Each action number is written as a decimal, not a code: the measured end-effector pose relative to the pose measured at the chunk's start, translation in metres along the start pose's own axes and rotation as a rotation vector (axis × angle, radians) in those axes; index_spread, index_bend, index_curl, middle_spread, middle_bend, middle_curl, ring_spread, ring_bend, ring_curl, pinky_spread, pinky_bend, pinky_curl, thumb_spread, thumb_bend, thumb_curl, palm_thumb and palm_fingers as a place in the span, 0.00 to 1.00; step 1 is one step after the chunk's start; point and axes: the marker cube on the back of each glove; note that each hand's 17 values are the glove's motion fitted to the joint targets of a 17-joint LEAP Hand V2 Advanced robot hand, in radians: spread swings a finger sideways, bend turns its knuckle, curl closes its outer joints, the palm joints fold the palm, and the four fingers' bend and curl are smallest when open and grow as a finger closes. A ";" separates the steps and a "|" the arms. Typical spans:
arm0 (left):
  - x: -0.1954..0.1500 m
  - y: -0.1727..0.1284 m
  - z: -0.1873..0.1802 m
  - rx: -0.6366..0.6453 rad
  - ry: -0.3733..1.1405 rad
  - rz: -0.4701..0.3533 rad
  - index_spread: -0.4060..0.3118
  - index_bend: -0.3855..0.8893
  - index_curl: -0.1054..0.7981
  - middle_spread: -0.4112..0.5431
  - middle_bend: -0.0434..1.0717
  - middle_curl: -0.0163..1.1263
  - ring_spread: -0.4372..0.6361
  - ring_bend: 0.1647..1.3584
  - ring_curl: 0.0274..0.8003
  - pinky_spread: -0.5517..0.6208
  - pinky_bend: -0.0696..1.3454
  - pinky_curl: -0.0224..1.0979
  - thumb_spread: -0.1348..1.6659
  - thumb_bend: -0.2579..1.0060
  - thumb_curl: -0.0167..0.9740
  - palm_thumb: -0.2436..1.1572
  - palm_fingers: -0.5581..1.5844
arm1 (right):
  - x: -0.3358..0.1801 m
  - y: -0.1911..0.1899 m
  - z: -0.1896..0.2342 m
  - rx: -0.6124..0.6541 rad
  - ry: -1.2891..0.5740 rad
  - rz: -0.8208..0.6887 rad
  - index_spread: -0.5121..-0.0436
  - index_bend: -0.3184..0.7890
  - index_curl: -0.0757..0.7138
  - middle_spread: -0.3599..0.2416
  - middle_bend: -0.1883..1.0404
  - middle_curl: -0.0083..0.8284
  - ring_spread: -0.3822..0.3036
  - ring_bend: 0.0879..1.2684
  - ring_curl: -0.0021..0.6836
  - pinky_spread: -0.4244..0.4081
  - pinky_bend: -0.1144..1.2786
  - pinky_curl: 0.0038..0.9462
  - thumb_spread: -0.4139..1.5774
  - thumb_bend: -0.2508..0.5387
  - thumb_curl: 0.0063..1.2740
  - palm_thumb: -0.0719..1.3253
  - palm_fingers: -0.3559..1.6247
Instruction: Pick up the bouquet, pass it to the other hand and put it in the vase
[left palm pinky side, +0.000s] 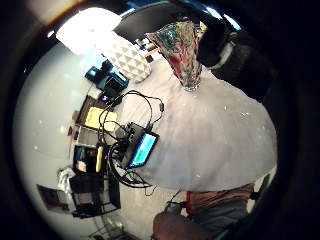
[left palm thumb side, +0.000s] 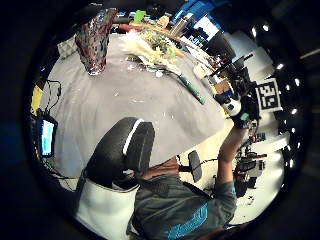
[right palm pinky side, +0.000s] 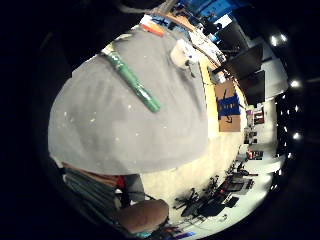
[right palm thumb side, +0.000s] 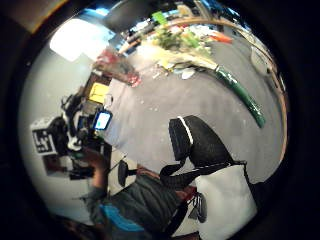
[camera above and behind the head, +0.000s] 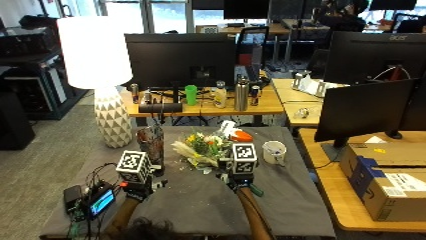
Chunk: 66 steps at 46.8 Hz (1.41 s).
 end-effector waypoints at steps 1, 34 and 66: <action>0.001 0.000 -0.001 0.003 0.008 0.003 0.45 0.39 0.37 0.41 0.20 0.31 0.49 0.37 0.37 0.70 0.34 0.34 0.63 0.18 0.27 0.34 0.49 | 0.008 -0.006 0.005 0.005 -0.003 0.008 0.39 0.36 0.31 0.77 0.37 0.40 0.89 0.25 0.38 0.93 0.52 0.37 0.80 0.36 0.23 0.46 0.24; 0.002 -0.003 0.020 -0.038 0.019 -0.016 0.47 0.39 0.37 0.43 0.20 0.32 0.50 0.39 0.38 0.69 0.36 0.36 0.64 0.18 0.29 0.33 0.47 | 0.084 -0.010 0.084 -0.314 -0.111 0.281 0.49 0.36 0.25 0.87 0.30 0.37 0.96 0.18 0.35 0.93 0.58 0.39 0.75 0.29 0.25 0.50 0.12; -0.005 -0.004 0.031 -0.065 0.044 -0.027 0.47 0.39 0.37 0.43 0.20 0.33 0.50 0.40 0.39 0.68 0.37 0.36 0.64 0.18 0.30 0.33 0.47 | 0.086 -0.038 0.097 0.106 0.069 0.292 0.52 0.57 0.54 0.45 0.43 0.50 0.47 0.30 0.50 0.66 0.36 0.33 0.67 0.36 0.38 0.77 0.77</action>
